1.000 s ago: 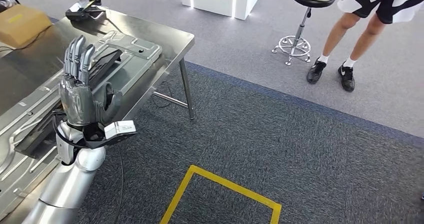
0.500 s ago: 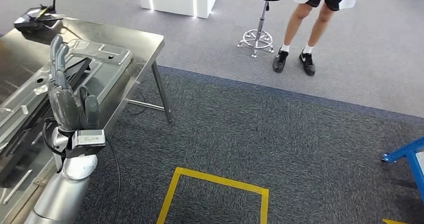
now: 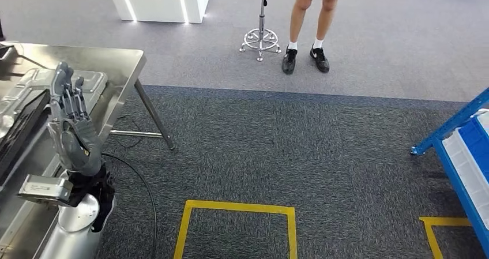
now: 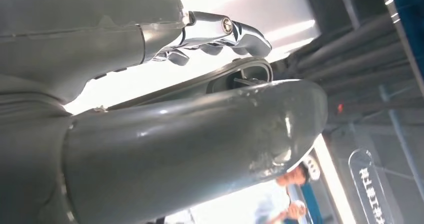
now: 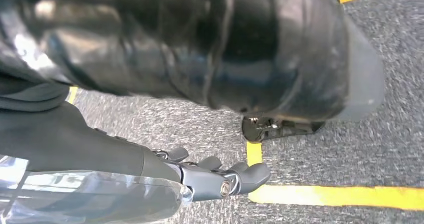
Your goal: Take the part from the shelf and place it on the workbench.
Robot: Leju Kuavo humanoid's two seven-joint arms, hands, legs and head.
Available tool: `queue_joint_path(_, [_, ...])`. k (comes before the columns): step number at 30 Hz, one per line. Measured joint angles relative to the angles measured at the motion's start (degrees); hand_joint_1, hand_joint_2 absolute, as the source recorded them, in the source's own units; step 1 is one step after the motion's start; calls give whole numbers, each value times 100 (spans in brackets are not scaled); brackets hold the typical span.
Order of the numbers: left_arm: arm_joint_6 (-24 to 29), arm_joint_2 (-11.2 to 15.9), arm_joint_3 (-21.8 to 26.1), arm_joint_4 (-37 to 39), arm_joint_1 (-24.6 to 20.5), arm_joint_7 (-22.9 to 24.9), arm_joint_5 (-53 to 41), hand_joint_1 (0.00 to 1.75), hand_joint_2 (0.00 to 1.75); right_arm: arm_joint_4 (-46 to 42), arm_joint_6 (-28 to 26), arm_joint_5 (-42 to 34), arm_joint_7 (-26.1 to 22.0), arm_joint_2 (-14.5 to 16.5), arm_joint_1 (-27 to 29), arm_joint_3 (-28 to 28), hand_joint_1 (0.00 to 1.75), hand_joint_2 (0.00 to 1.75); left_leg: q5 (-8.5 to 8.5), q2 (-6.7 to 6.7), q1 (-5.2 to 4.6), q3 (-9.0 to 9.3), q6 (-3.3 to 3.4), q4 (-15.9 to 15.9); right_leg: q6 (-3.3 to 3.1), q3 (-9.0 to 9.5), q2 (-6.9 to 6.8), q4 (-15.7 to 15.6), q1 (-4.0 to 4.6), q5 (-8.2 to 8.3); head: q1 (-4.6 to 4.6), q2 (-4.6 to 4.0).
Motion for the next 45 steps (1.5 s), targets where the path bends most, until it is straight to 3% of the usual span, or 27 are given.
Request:
queue_joint_path(1, [-10,0,3,-16,48,-3,15,0,0,0,0,-2,0,1,1,-1,0,0,49,-7,7,-38,-5,63,3,-5,74,16,-1,-2,0,0])
queue_joint_path(2, [-20,0,5,-36,79,-4,26,0,0,0,1,-2,0,2,2,-2,0,0,205,-20,16,34,-6,-104,11,-8,148,36,-5,-7,-1,0])
queue_joint_path(3, [-34,0,8,-58,96,-4,49,0,0,0,1,-2,0,6,3,-2,0,0,425,-78,32,197,-7,-458,23,-9,221,59,-10,-15,0,0])
queue_joint_path(5, [-120,0,20,-108,125,-3,197,0,0,0,-2,-8,1,13,-3,-3,0,0,713,-354,66,524,2,-1172,70,-38,360,113,-16,-31,1,-1])
queue_joint_path(7, [-284,-1,50,-160,212,-1,485,0,0,0,-16,-27,4,16,-1,-10,0,0,753,-504,60,642,35,-1444,145,-91,488,136,-23,-17,1,-1])
queue_joint_path(9, [-433,-6,80,-205,345,3,757,0,0,0,-36,-50,7,19,27,-31,0,0,786,-374,42,656,105,-1488,222,-129,596,126,-41,14,1,-1])
queue_joint_path(11, [-536,-22,96,-232,509,17,944,0,0,0,-53,-71,9,20,50,-67,0,0,832,-216,50,681,196,-1556,266,-219,400,292,-32,-104,2,-1])
queue_joint_path(13, [-737,-34,107,-239,722,110,1197,0,0,0,-69,-86,9,20,50,-91,0,0,849,-46,39,692,258,-1595,288,-492,43,868,-16,-449,6,-1])
queue_joint_path(15, [-1164,-37,109,-204,949,326,1637,0,0,0,-83,-90,9,24,52,-101,0,0,837,124,14,682,282,-1595,309,-791,-92,1509,-31,-731,7,-1])
queue_joint_path(16, [-1415,-38,109,-168,1057,454,1893,0,0,0,-89,-91,9,26,55,-106,0,0,828,208,6,681,283,-1594,315,-828,-113,1617,-39,-737,6,0])
queue_joint_path(18, [-1870,-40,108,-66,1238,679,2350,0,0,0,-96,-95,11,27,63,-126,0,0,805,358,1,694,267,-1590,305,-564,-193,1198,-42,-477,7,0])
queue_joint_path(21, [-2303,-39,104,99,1451,838,2734,0,0,0,-90,-103,18,19,68,-151,0,0,747,530,-25,738,194,-1568,228,0,-545,197,26,-166,6,-1])
queue_joint_path(22, [-2363,-38,103,144,1501,861,2780,0,0,0,-85,-105,22,16,70,-155,0,0,730,579,-36,751,164,-1564,203,45,-586,97,54,-171,4,-1])
queue_joint_path(24, [-2451,-34,95,214,1574,929,2844,0,0,0,-86,-107,38,15,80,-174,0,0,703,669,-42,788,106,-1573,153,47,-468,70,65,-170,2,0])
queue_joint_path(25, [-2498,-25,86,243,1609,973,2878,0,0,0,-91,-107,49,17,84,-184,0,0,665,608,-32,800,72,-1545,125,65,-405,46,49,-161,2,0])
queue_joint_path(27, [-2605,20,55,299,1714,1034,2958,0,0,0,-97,-106,70,19,77,-199,0,0,435,313,-6,687,15,-1215,58,108,-277,0,8,-140,1,0])
queue_joint_path(29, [-2687,102,14,372,1847,1051,3027,0,0,0,-83,-105,81,20,66,-210,0,0,77,51,11,344,-13,-493,16,114,-141,-2,3,-139,0,0])
queue_joint_path(31, [-2735,180,-33,437,1949,1047,3053,0,0,0,-59,-104,83,24,65,-225,0,0,-43,2,13,63,-24,16,4,110,15,21,9,-146,0,0])
queue_joint_path(32, [-2753,210,-56,458,1977,1041,3056,0,0,0,-48,-104,79,28,67,-231,0,0,67,-4,13,54,-22,-20,6,109,97,39,11,-153,0,0])
queue_joint_path(33, [-2764,236,-76,474,1991,1037,3054,0,0,0,-35,-103,70,36,69,-234,0,0,277,-33,15,155,-12,-287,13,112,180,58,9,-162,-1,0])
queue_joint_path(35, [-2773,277,-112,506,1999,1037,3046,0,0,0,-15,-103,48,54,63,-236,0,0,660,-267,32,464,18,-1046,45,100,331,102,6,-182,0,0])
queue_joint_path(37, [-2764,302,-144,538,2005,1048,3034,0,0,0,-9,-103,31,65,56,-237,0,0,767,-482,37,627,53,-1438,104,53,460,128,-3,-177,1,0])
queue_joint_path(38, [-2746,310,-159,556,2007,1064,3029,0,0,0,-9,-103,28,67,59,-238,0,0,756,-497,29,639,71,-1463,141,29,521,127,-12,-163,1,-1])
queue_joint_path(40, [-2663,317,-176,604,1993,1125,3035,0,0,0,-17,-103,46,66,79,-240,0,0,793,-367,31,659,136,-1509,209,3,565,126,-28,-151,2,-1])
queue_joint_path(42, [-2546,317,-179,732,1975,1209,3062,0,0,0,-37,-103,97,64,82,-242,0,0,834,-210,51,689,223,-1581,248,-113,303,374,-11,-323,11,0])
queue_joint_path(44, [-2451,317,-176,953,1975,1286,3089,0,0,1,-47,-102,144,64,70,-242,0,0,841,-45,43,695,270,-1604,278,-427,-20,1023,-10,-679,20,0])
queue_joint_path(45, [-2410,317,-169,1072,1972,1325,3097,0,0,1,-45,-101,161,64,68,-242,0,0,838,38,38,691,275,-1602,297,-603,-80,1379,-20,-826,19,-1])
